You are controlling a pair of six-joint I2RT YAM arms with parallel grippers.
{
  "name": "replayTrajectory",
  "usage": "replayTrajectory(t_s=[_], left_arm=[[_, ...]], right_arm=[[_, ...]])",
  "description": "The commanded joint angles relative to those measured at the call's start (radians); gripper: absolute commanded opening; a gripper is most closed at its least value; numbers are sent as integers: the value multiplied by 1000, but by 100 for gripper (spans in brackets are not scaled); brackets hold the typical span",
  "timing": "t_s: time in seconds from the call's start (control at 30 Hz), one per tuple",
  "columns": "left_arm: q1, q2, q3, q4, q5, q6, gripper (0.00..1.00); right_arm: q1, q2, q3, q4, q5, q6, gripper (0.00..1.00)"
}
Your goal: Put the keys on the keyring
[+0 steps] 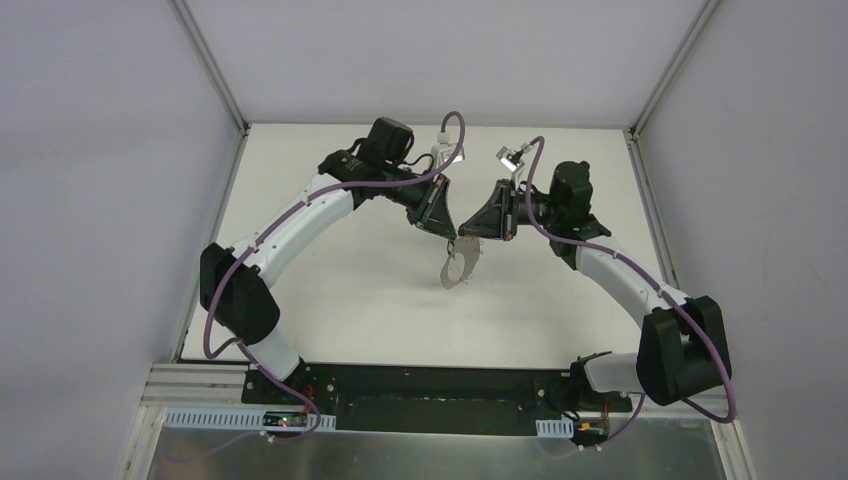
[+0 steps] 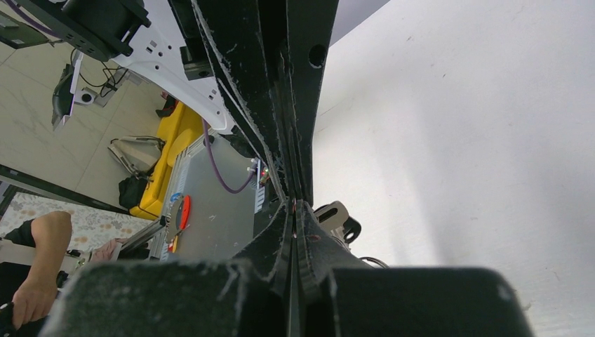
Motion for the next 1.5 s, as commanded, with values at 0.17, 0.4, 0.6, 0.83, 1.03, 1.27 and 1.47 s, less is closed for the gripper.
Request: replayTrajectory(t_s=[0.17,0.4,0.6,0.83,1.03,1.27,1.47], left_arm=[[13,-25,83,-115,-100,25,0],[12,-31,82,-99,-68,28,0],[11,-24,83,-107,-44,45,0],[-19,1,125,-238,-56,143,0],[-27,25,156,-285,-50,129,0],[-49,61,179,-322,0,104,0],[-59,75,182,-318,15,90,0]], right_arm=[[4,-21,-5,51,-48,-33,0],[6,-14,-6,43,-49,-42,0],[8,-17,-2,26,-48,-54,8],[8,-29,18,-42,-30,-102,30],[18,-28,19,-53,-27,-113,34],[36,-34,23,-62,-30,-121,36],[53,-39,23,-61,-46,-121,34]])
